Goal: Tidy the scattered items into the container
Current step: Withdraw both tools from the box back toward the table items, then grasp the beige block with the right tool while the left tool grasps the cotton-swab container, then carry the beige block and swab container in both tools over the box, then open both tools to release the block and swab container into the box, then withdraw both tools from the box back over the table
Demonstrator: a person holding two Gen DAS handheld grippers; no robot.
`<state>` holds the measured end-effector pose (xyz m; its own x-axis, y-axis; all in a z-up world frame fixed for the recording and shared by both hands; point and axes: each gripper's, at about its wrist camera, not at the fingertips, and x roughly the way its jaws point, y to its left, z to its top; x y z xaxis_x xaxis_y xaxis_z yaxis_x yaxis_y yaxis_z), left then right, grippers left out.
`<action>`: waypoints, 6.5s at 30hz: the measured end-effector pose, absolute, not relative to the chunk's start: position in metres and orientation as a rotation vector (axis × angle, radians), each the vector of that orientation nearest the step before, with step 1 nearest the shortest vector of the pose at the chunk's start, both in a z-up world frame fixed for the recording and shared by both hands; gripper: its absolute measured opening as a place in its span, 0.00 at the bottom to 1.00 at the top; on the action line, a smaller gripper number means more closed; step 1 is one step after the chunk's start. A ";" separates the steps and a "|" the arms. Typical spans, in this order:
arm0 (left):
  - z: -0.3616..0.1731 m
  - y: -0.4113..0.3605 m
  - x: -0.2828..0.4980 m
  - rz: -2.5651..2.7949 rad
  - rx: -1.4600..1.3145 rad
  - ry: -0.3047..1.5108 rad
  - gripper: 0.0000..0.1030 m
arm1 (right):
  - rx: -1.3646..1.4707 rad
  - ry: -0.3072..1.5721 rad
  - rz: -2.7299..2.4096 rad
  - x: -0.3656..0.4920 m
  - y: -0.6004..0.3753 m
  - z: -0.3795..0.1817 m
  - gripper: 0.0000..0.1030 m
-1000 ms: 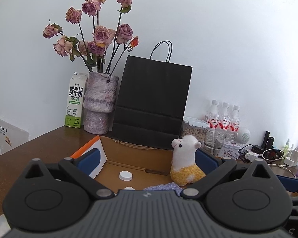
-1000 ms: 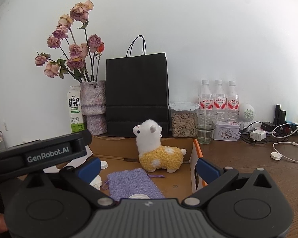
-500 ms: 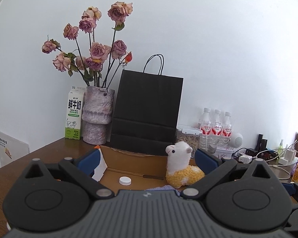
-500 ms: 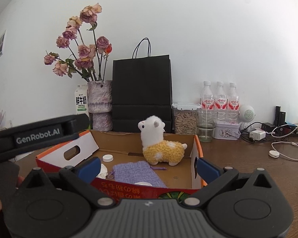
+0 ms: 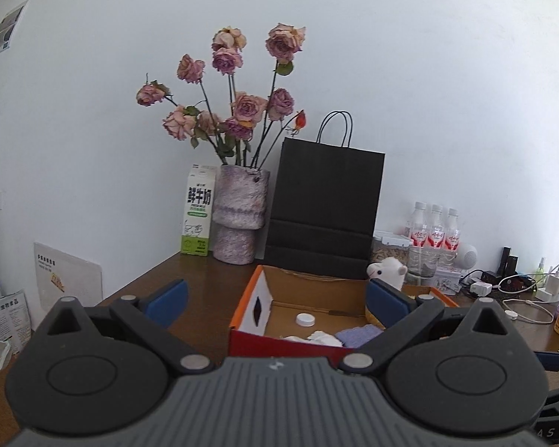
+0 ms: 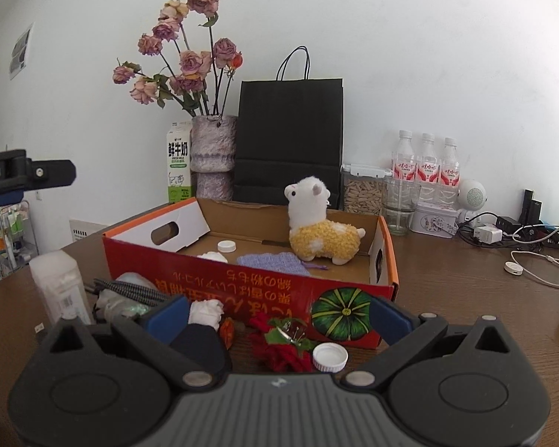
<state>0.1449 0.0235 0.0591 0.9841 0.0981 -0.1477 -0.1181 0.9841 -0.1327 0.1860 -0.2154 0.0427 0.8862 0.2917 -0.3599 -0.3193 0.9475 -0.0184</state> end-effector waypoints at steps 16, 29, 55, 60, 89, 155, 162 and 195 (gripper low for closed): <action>0.014 0.049 0.140 0.075 -0.117 0.333 1.00 | -0.141 0.544 0.327 0.184 -0.207 0.013 0.90; -0.003 0.045 0.171 0.078 -0.114 0.451 1.00 | -0.122 0.631 0.486 0.190 -0.200 0.008 0.19; 0.001 0.059 0.161 0.078 -0.182 0.409 0.66 | -0.110 0.587 0.435 0.180 -0.203 0.007 0.19; 0.010 0.062 0.152 0.074 -0.193 0.368 0.66 | -0.095 0.545 0.424 0.177 -0.210 0.013 0.19; 0.081 0.004 0.281 0.014 -0.252 0.181 0.66 | 0.023 0.276 0.285 0.324 -0.207 0.095 0.19; 0.043 0.010 0.269 0.001 -0.216 0.096 1.00 | -0.049 0.283 0.253 0.290 -0.204 0.046 1.00; 0.039 0.027 0.252 0.009 -0.248 0.134 1.00 | -0.041 0.271 0.253 0.270 -0.212 0.043 1.00; 0.010 0.057 0.131 0.179 -0.166 0.250 1.00 | -0.056 0.336 0.214 0.185 -0.222 0.027 1.00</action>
<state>0.1309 0.0572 0.0099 0.9532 0.1549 -0.2596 -0.1960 0.9705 -0.1406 0.1855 -0.2216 0.0269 0.9217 0.1990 -0.3331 -0.2176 0.9759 -0.0191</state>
